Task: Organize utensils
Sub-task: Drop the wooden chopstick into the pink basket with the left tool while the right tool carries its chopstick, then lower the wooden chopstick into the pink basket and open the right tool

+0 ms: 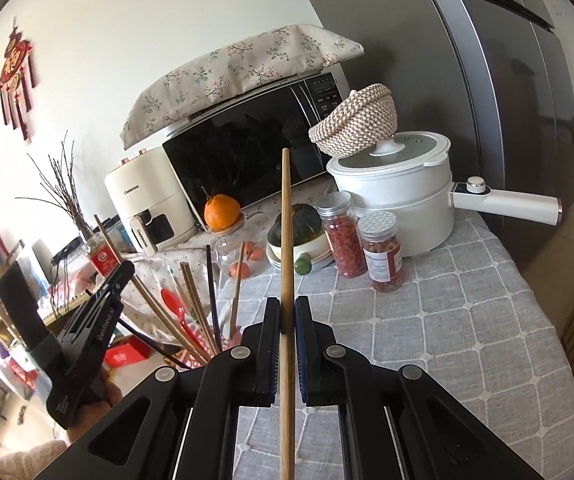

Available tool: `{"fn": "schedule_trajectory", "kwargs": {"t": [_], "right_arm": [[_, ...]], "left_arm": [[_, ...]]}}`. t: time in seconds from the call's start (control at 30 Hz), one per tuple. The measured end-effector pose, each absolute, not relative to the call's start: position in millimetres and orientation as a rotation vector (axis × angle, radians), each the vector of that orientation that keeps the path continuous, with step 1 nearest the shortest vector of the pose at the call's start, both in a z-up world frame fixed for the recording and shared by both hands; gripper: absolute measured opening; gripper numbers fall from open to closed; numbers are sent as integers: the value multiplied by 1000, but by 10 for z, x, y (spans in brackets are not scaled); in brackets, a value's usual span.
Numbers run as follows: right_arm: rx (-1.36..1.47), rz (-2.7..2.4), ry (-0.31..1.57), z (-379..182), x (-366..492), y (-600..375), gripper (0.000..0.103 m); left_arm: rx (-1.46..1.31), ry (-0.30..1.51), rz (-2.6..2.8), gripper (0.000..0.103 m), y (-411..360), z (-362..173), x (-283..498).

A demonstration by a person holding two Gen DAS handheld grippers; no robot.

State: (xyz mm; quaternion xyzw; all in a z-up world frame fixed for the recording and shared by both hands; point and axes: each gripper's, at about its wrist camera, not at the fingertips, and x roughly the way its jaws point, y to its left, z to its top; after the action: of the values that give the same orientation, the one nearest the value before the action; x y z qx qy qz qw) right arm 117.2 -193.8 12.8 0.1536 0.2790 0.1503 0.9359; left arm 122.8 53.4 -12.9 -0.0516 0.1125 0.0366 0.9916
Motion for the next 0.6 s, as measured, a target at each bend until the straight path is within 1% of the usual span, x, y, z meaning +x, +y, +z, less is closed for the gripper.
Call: {"fn": "schedule_trajectory", "kwargs": {"t": [0.07, 0.1, 0.13, 0.17, 0.27, 0.33, 0.4, 0.5, 0.6], "right_arm": [[312, 311, 556, 157, 1146, -1919, 7], [308, 312, 547, 172, 1128, -1906, 7], [306, 314, 539, 188, 1109, -1894, 7], [304, 320, 534, 203, 1094, -1890, 7], [326, 336, 516, 272, 1043, -1861, 7], [329, 340, 488, 350, 1002, -1799, 7], [316, 345, 454, 441, 961, -1694, 7], [278, 364, 407, 553, 907, -1451, 7], [303, 390, 393, 579, 943, -1189, 7]], "left_arm": [[-123, 268, 67, 20, 551, -108, 1249], [-133, 286, 54, 29, 554, -79, 1237], [-134, 297, 43, 35, 547, -43, 1206], [-126, 307, 38, 36, 534, -10, 1165], [-114, 339, 23, 46, 536, 138, 985], [-125, 369, 22, 63, 599, 226, 883], [-123, 425, 38, 66, 677, 290, 787], [-103, 507, 49, 74, 823, 297, 696], [-107, 583, 44, 75, 1015, 197, 656]]}}
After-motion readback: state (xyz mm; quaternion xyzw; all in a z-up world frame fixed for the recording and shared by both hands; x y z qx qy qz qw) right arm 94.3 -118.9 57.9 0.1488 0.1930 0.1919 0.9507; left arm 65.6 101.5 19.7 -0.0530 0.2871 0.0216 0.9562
